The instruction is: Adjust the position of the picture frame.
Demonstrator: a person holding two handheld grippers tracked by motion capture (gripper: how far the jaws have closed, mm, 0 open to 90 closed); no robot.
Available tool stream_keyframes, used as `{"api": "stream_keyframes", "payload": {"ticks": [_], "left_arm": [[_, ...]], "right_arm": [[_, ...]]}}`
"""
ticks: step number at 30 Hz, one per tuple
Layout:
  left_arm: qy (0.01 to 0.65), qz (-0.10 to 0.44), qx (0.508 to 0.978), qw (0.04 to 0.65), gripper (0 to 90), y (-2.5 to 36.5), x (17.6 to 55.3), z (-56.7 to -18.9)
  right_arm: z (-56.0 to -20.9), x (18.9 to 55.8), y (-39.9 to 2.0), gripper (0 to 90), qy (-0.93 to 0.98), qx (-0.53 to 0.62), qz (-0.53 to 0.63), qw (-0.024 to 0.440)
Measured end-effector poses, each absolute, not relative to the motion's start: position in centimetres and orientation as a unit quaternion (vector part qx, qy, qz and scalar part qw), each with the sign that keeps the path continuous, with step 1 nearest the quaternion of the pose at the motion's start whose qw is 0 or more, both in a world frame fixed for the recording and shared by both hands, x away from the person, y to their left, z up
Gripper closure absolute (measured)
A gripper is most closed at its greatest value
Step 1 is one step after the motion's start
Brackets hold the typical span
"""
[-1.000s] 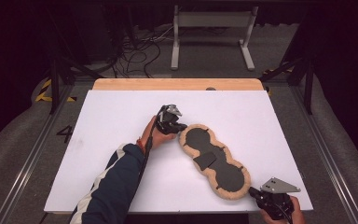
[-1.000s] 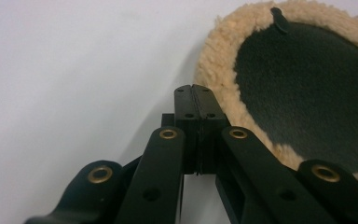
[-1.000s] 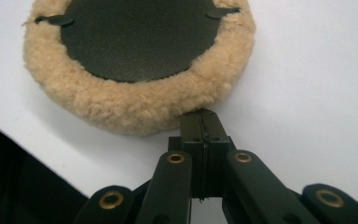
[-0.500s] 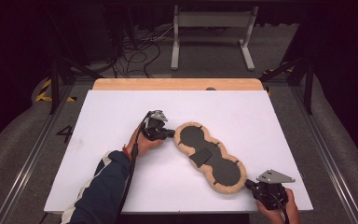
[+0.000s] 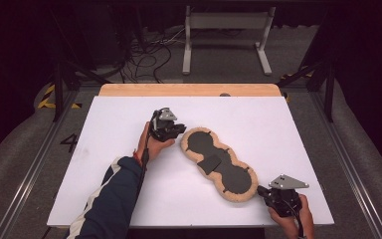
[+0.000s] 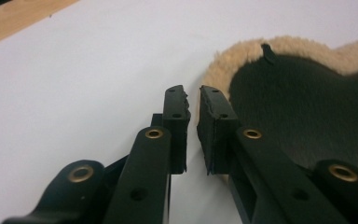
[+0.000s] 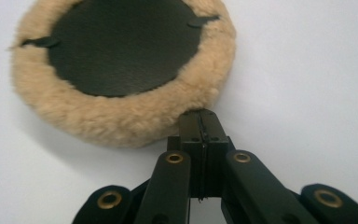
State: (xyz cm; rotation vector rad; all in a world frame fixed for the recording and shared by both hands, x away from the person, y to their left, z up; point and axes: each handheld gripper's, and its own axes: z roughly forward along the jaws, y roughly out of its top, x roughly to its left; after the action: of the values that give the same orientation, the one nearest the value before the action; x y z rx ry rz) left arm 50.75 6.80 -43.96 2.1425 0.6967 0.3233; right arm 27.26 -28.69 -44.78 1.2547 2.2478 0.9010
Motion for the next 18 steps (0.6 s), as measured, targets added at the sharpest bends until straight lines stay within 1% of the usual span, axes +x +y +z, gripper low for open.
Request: {"api": "stream_keyframes", "payload": {"ticks": [3,6,8,11,13,14,15,16,17,18], "left_arm": [[0.278,0.13,0.859,0.41,79.4,5.5,51.4,-44.1],[0.29,0.137,0.861,0.394,77.0,4.5,52.1,-44.4],[0.301,0.128,0.859,0.393,77.6,4.3,52.4,-44.6],[0.32,0.126,0.864,0.368,72.1,3.9,53.0,-44.9],[0.315,0.127,0.864,0.372,72.1,3.7,53.2,-45.1],[0.313,0.116,0.864,0.376,72.5,3.7,53.3,-45.2],[0.313,0.116,0.864,0.376,78.1,3.7,53.3,-45.2],[0.303,0.112,0.867,0.38,78.1,3.6,53.3,-45.3],[0.296,0.107,0.87,0.379,82.8,3.5,53.2,-45.2],[0.287,0.104,0.874,0.379,85.5,3.5,53.2,-45.2]], "right_arm": [[-44.3,26.2,-28.8,90.0,0.815,0.425,0.357,0.165],[-44.6,25.6,-28.1,90.0,0.83,0.401,0.357,0.151],[-44.6,25.6,-28.0,90.0,0.829,0.4,0.357,0.157],[-44.6,25.7,-28.2,90.0,0.821,0.408,0.368,0.156],[-44.5,25.7,-28.1,90.0,0.821,0.407,0.365,0.164],[-44.5,25.6,-28.0,90.0,0.823,0.405,0.362,0.167],[-44.5,25.6,-28.0,90.0,0.823,0.405,0.362,0.167],[-44.5,25.6,-28.0,90.0,0.823,0.407,0.357,0.175],[-44.5,25.6,-28.1,90.0,0.821,0.411,0.352,0.182],[-44.6,25.7,-28.4,90.0,0.816,0.421,0.35,0.184]]}}
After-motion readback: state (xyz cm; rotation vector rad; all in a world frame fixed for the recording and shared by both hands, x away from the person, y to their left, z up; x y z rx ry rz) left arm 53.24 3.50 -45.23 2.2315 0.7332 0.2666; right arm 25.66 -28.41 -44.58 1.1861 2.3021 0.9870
